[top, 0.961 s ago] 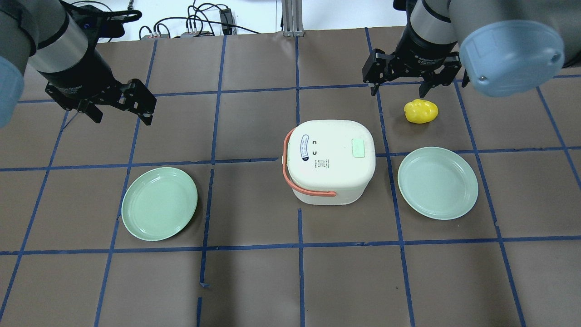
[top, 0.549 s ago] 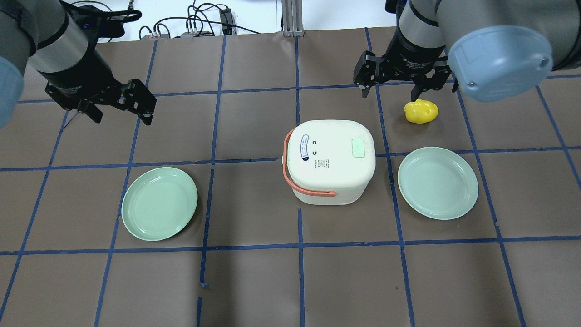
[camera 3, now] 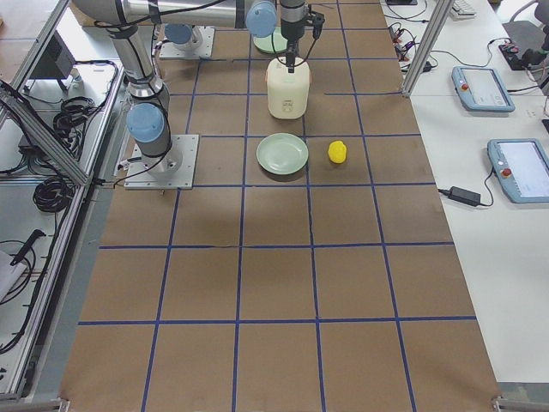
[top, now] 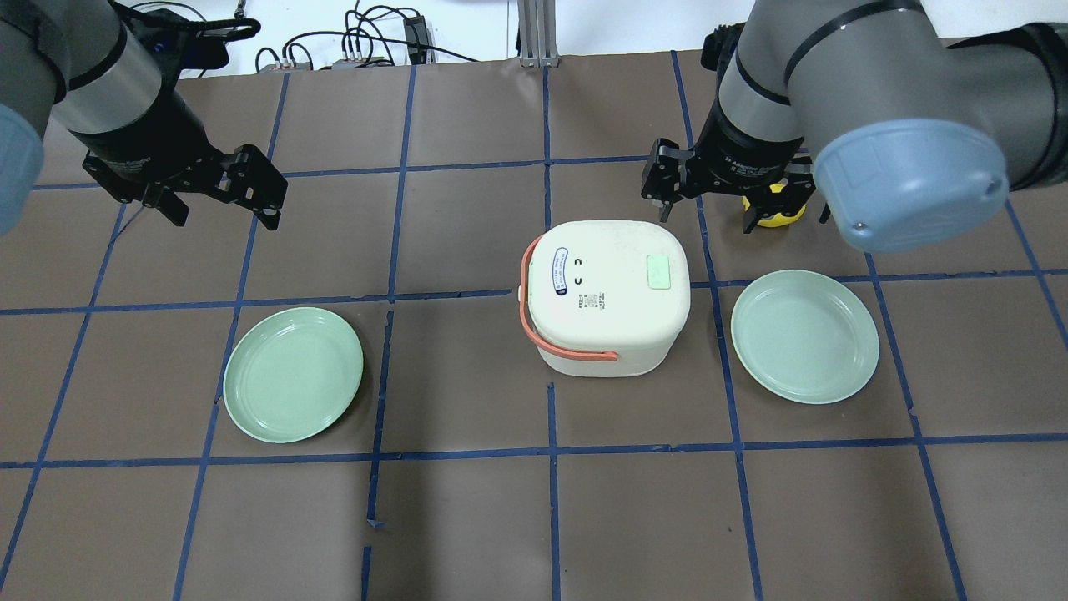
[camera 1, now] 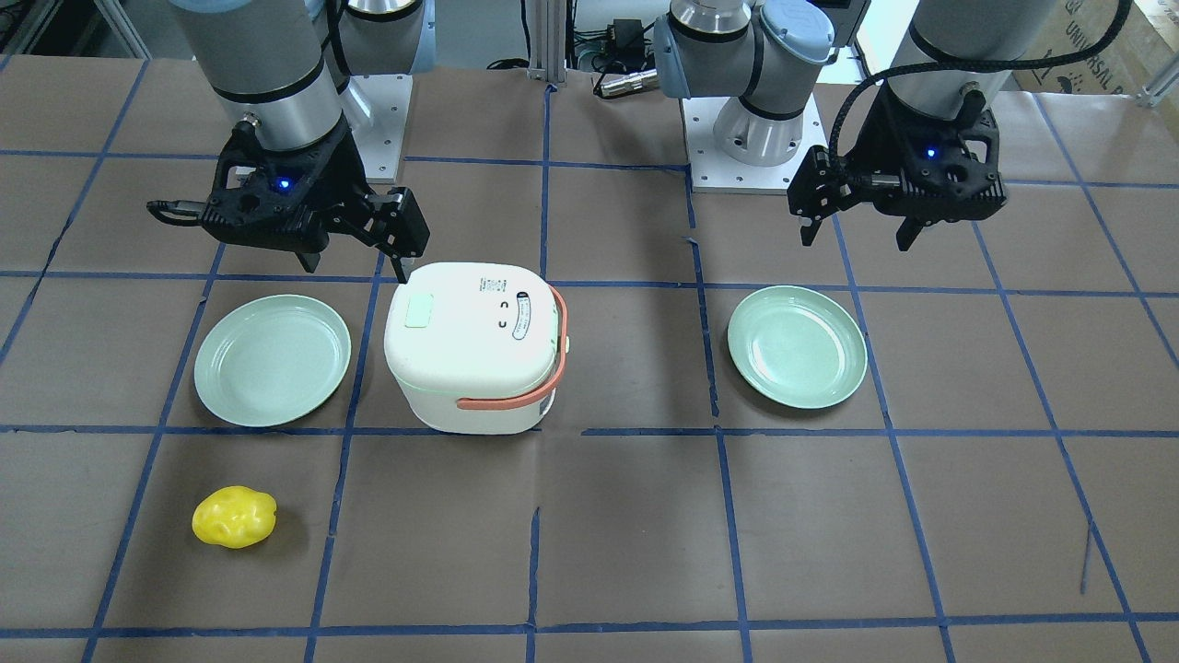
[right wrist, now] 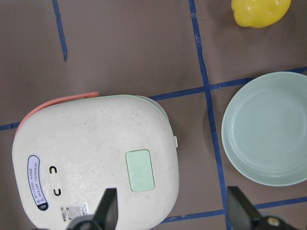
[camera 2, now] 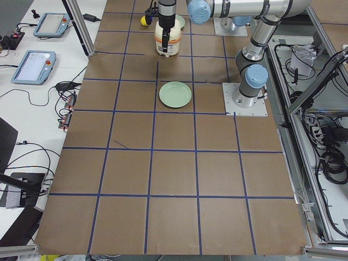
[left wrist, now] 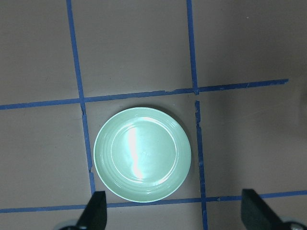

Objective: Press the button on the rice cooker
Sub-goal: 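Move the right gripper over the rice cooker's green lid button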

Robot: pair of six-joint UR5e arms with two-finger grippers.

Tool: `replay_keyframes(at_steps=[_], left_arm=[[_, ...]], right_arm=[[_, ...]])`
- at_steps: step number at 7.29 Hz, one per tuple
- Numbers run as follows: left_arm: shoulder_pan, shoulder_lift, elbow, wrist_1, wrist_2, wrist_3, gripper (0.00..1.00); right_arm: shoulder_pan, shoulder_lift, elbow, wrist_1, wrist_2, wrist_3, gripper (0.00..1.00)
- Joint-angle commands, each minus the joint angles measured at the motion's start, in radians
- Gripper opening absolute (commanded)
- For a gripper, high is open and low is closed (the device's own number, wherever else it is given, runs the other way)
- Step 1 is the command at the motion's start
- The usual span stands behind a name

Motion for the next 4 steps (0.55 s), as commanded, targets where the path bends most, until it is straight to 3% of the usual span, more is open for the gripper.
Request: replay_keyframes(at_steps=[1, 4], left_arm=[[0.000, 0.000, 0.000, 0.000, 0.000, 0.001, 1.00], [0.000, 0.000, 0.000, 0.000, 0.000, 0.000, 1.00]], right_arm=[[0.010, -0.029, 0.070, -0.019, 0.004, 0.034, 0.32], [0.016, -0.027, 0.086, -0.095, 0.006, 0.028, 0.26]])
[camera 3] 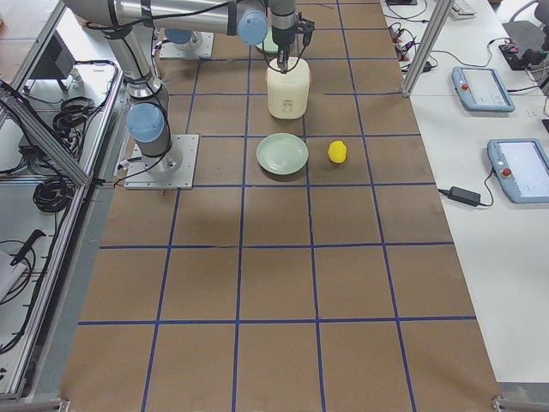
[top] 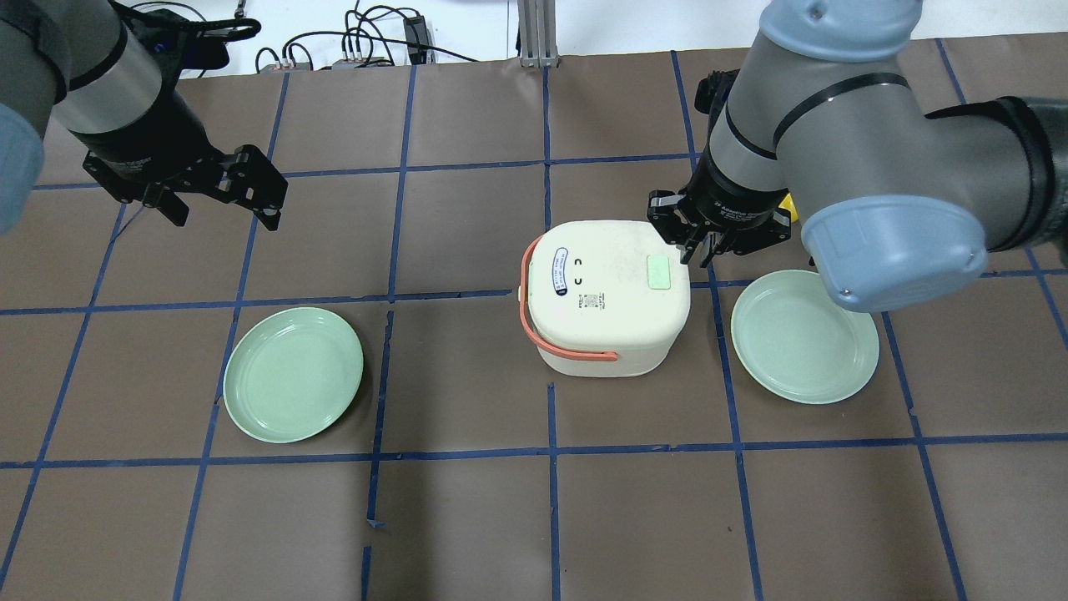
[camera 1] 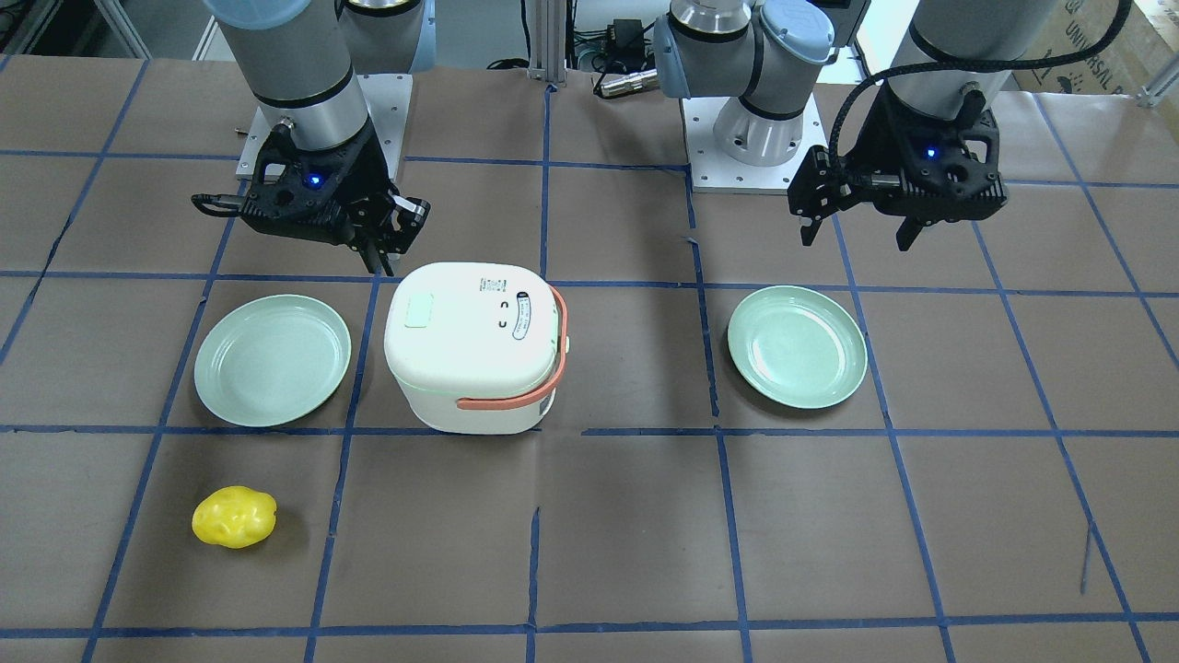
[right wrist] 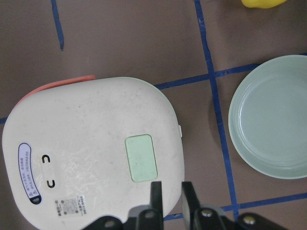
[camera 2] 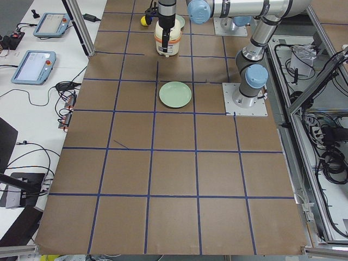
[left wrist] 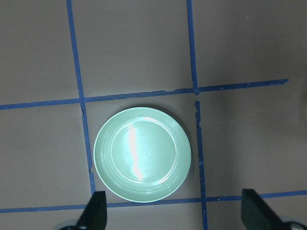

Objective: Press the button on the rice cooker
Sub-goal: 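Move the right gripper over the rice cooker's green lid button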

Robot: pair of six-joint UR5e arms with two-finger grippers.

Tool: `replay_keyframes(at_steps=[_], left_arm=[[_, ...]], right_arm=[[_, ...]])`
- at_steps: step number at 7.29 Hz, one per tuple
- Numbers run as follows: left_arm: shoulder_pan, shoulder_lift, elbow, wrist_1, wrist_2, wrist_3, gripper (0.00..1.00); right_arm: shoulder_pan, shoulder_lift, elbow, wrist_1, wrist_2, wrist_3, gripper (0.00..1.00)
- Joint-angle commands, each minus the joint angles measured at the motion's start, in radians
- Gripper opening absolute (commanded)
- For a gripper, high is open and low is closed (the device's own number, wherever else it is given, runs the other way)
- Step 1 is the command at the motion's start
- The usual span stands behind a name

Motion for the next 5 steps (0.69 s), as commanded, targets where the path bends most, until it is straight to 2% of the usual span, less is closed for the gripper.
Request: replay_keyframes(at_steps=[1, 2, 5], left_arm=[[0.000, 0.000, 0.000, 0.000, 0.000, 0.001, 1.00], [0.000, 0.000, 0.000, 0.000, 0.000, -0.001, 1.00], [0.000, 0.000, 0.000, 0.000, 0.000, -0.001, 1.00]], right_arm=[[0.003, 0.004, 0.004, -0.026, 0.007, 0.000, 0.25], [0.004, 0.013, 0.006, -0.047, 0.040, -0.003, 0.24], [0.008, 0.055, -0.006, -0.097, 0.030, -0.011, 0.23]])
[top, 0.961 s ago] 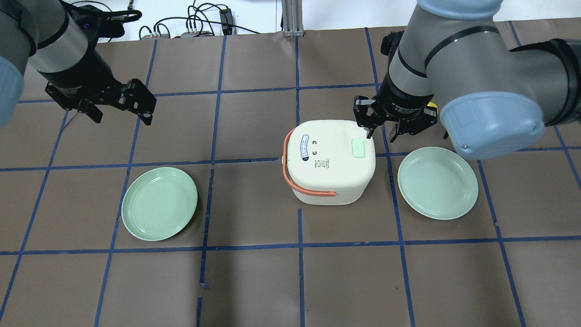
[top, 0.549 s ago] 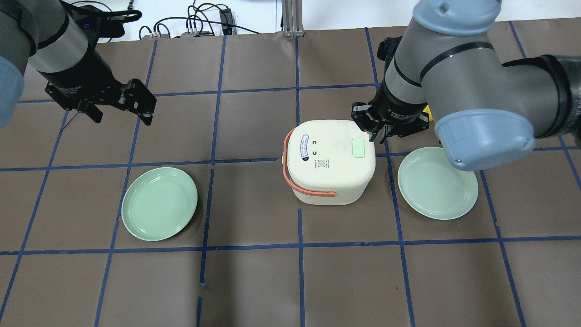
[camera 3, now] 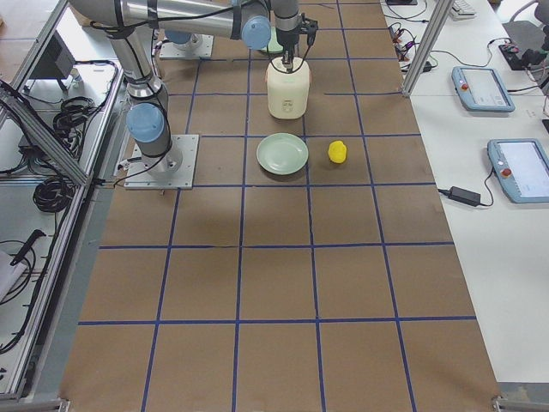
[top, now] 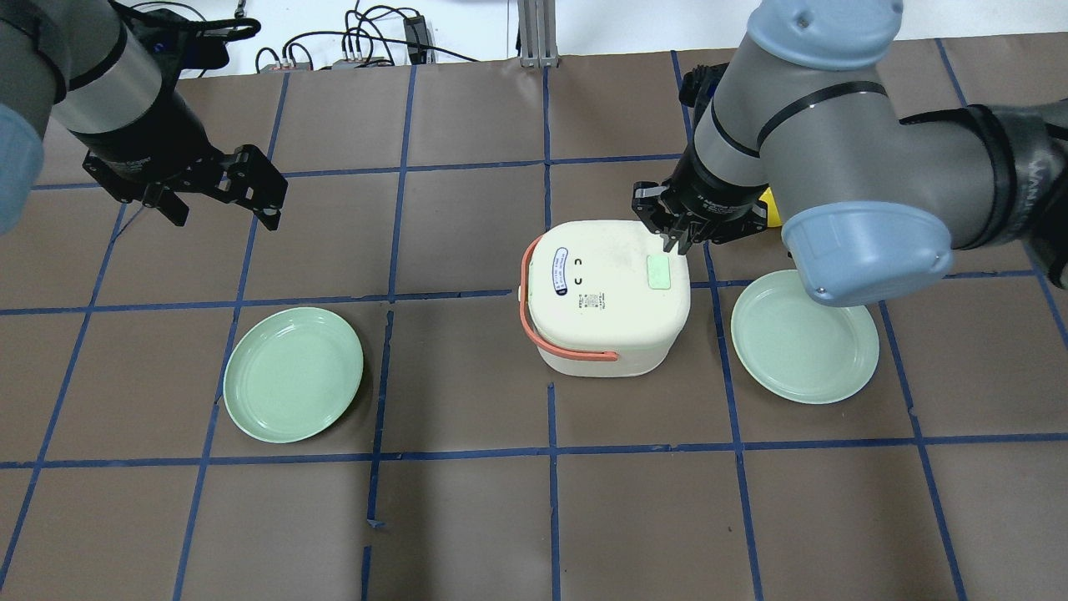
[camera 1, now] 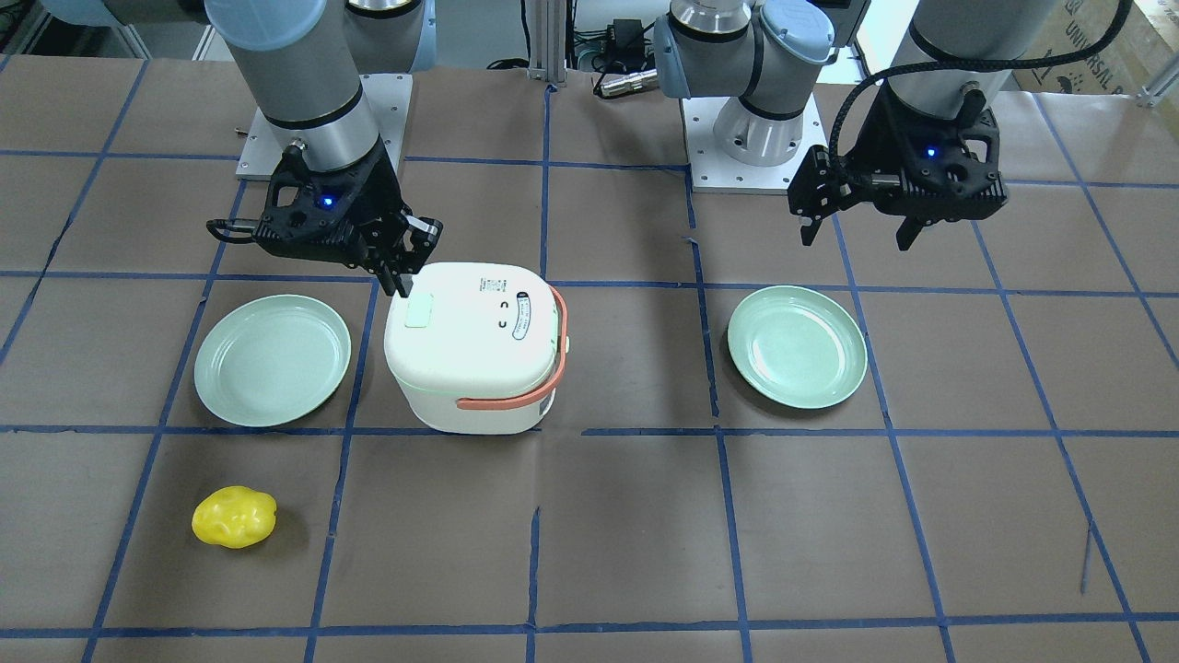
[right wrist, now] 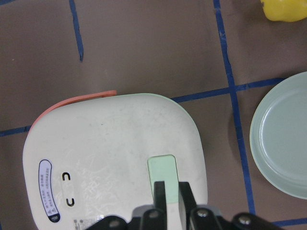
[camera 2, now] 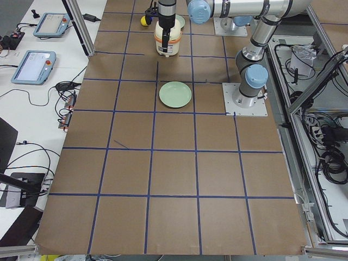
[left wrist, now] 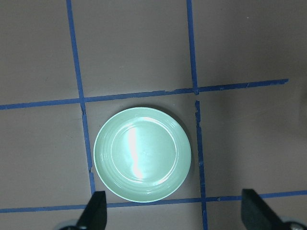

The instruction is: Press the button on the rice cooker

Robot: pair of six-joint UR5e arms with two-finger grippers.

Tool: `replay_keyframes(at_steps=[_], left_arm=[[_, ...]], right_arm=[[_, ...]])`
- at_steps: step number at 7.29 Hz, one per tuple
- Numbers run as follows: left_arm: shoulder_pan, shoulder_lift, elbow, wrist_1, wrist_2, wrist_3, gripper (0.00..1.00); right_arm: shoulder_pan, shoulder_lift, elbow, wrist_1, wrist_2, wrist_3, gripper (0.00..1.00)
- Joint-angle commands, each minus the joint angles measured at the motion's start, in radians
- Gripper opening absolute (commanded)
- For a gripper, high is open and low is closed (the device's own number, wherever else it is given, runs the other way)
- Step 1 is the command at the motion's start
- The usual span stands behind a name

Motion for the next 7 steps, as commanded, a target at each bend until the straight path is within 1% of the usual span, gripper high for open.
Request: replay_keyframes(at_steps=[1, 4, 5, 7], left_arm=[[0.000, 0.000, 0.000, 0.000, 0.000, 0.001, 1.00], [0.000, 0.000, 0.000, 0.000, 0.000, 0.000, 1.00], [0.000, 0.000, 0.000, 0.000, 0.000, 0.000, 1.00], [0.000, 0.000, 0.000, 0.000, 0.000, 0.000, 1.00]], right_arm=[[0.001, 0.014, 0.002, -0.009, -0.001, 0.001, 0.23], [0.001, 0.020, 0.019, -0.006, 0.006, -0.002, 0.23], [0.003, 0.020, 0.034, -0.016, 0.006, -0.003, 0.20], [0.003, 0.021, 0.036, -0.018, 0.006, -0.003, 0.15]])
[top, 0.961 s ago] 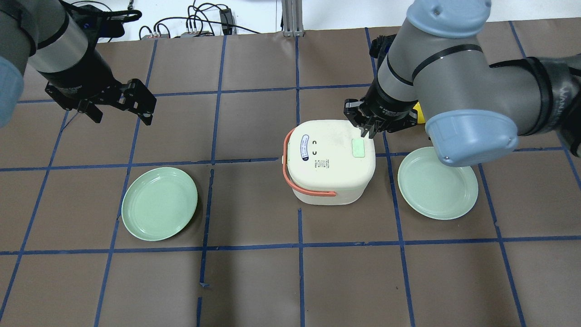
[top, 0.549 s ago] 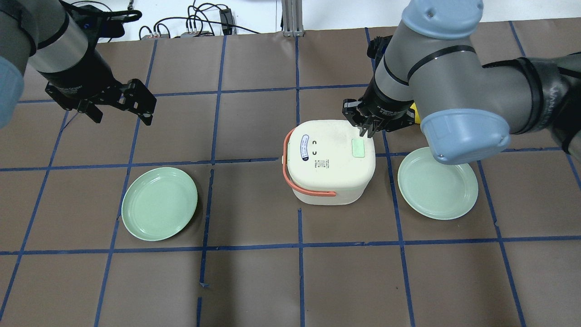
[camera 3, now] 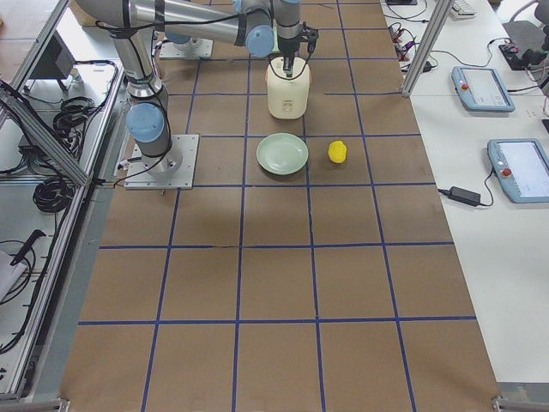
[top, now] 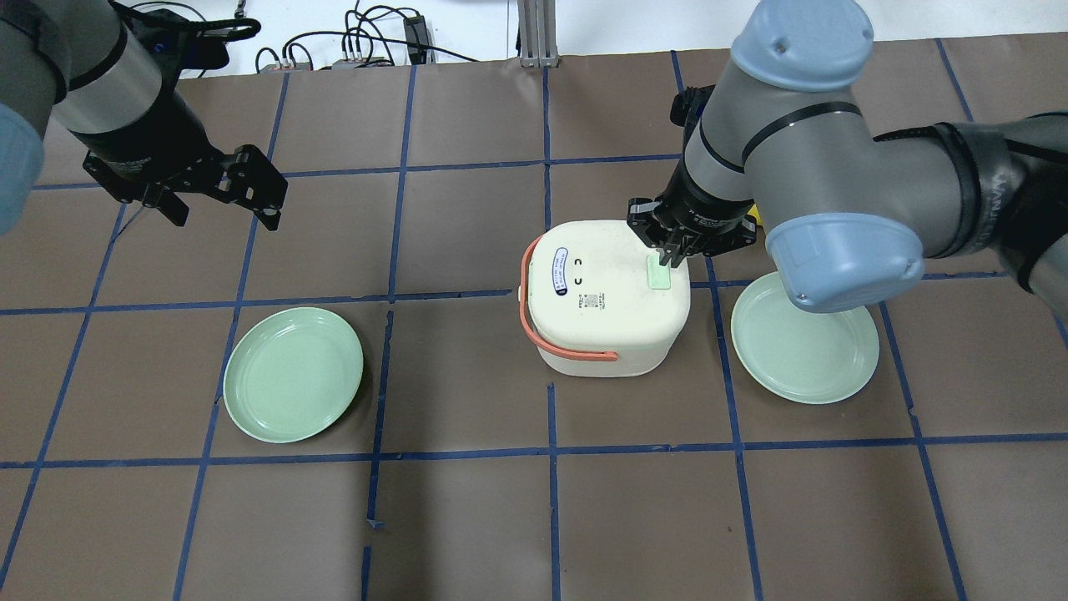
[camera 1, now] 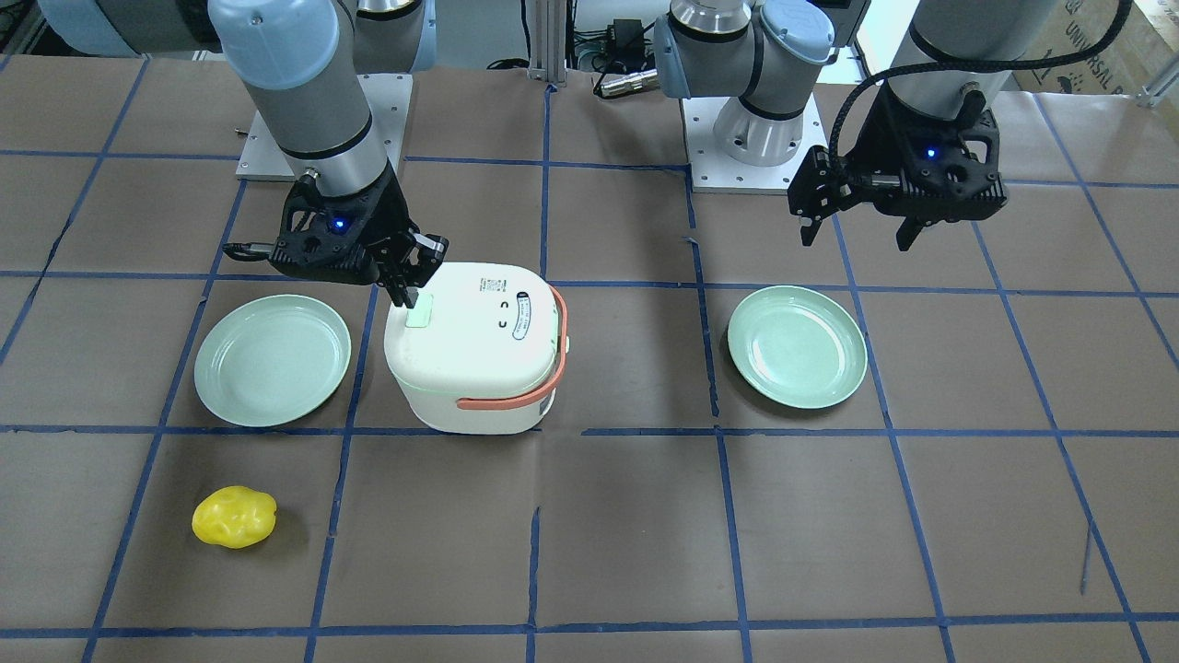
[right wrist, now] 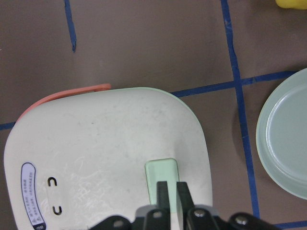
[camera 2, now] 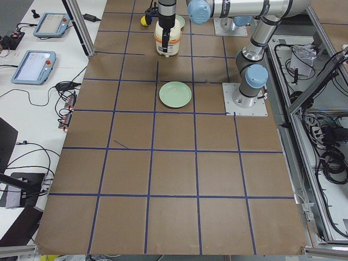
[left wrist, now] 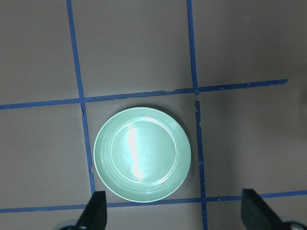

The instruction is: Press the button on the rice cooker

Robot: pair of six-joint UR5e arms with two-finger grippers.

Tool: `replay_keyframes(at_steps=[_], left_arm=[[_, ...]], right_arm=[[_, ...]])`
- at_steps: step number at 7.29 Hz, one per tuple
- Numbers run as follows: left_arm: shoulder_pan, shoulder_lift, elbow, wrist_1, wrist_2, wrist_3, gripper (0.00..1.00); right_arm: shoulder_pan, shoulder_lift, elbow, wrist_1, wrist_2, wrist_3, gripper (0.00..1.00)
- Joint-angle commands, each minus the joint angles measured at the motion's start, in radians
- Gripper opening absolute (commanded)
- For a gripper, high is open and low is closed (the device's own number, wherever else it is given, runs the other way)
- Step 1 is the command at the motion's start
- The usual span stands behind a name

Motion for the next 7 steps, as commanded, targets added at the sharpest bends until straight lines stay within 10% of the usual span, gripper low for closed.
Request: replay_keyframes(at_steps=[1, 5, 7], left_arm=[[0.000, 0.000, 0.000, 0.000, 0.000, 0.000, 1.00], [0.000, 0.000, 0.000, 0.000, 0.000, 0.000, 1.00], [0.000, 0.000, 0.000, 0.000, 0.000, 0.000, 1.00]], right_arm=[[0.001, 0.002, 0.004, -0.002, 0.000, 0.000, 0.13], [-0.001, 0.001, -0.012, 0.004, 0.000, 0.005, 0.17], [-0.022, -0.005, -0.042, 0.013, -0.009, -0.001, 0.75]])
